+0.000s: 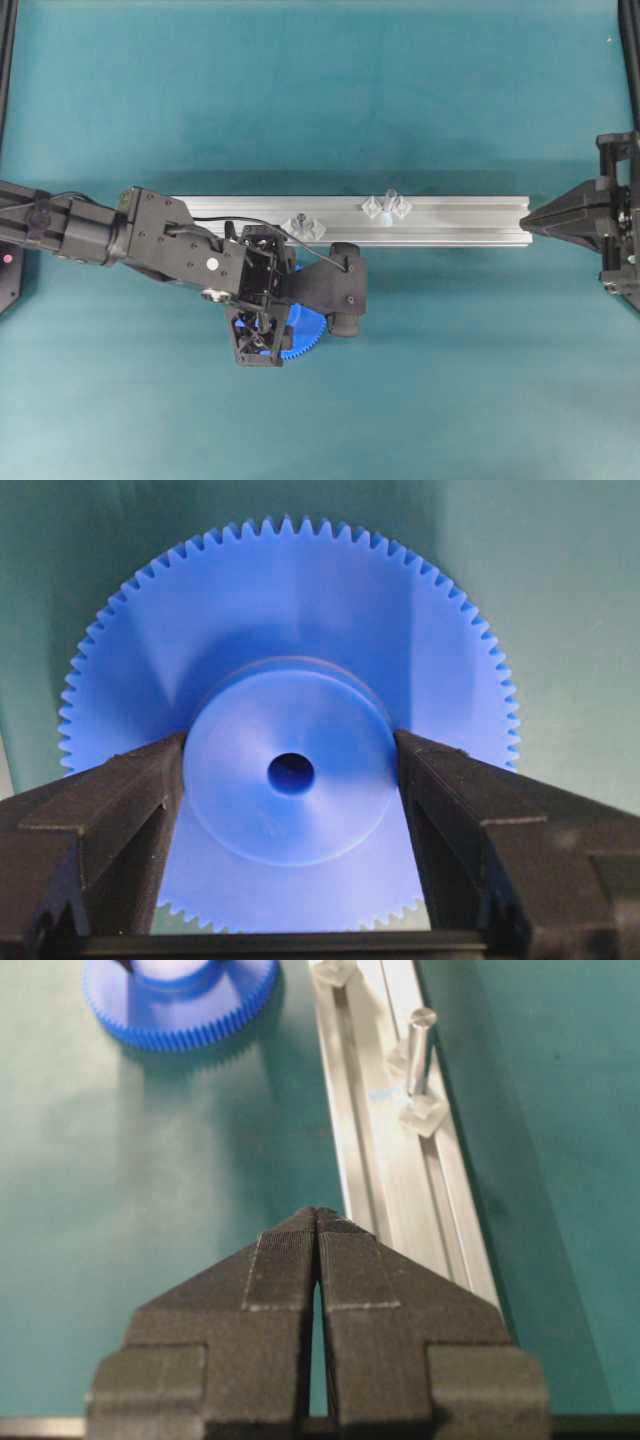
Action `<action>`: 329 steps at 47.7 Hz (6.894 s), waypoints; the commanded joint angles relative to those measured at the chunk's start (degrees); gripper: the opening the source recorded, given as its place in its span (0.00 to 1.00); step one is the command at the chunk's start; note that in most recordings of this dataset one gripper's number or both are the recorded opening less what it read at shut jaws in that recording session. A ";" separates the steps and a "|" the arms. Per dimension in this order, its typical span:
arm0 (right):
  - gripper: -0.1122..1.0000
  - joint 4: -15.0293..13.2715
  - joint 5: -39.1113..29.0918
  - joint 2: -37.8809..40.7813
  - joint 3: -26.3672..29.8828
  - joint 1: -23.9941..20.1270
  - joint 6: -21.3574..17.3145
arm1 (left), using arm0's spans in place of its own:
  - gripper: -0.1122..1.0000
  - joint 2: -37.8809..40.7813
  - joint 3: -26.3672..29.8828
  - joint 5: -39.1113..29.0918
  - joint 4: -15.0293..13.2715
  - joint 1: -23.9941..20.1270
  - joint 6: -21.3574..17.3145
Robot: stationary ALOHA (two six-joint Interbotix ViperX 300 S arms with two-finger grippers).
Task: Find the location of the shaft and insert the large gear.
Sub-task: 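Lift the blue gear and carry it toward the right shaft, then align the gear's bore with the upper metal shaft, then push the gear down onto the shaft with the left gripper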
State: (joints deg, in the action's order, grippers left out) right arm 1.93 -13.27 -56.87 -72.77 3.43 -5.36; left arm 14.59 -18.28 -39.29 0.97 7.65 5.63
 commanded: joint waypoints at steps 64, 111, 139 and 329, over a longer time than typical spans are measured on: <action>0.09 -0.09 0.35 -3.52 -0.88 2.64 -0.35 | 0.73 -0.35 34.01 -23.29 0.35 -10.37 -21.36; 0.09 -0.44 -2.37 -5.71 -0.88 3.43 -0.35 | 0.73 14.15 47.99 -24.35 0.35 -13.45 -24.70; 0.09 -0.44 -3.25 -6.68 -1.23 4.13 -0.35 | 0.73 15.82 45.53 -25.49 0.26 -13.62 -23.73; 0.09 -0.35 -3.43 -6.94 -0.62 4.13 -0.44 | 0.85 14.68 45.79 -26.98 0.26 -15.29 -23.82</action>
State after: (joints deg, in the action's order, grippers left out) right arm 1.58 -17.05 -64.07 -74.62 7.38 -5.36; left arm 30.94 25.49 -66.36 1.05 -7.73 -18.19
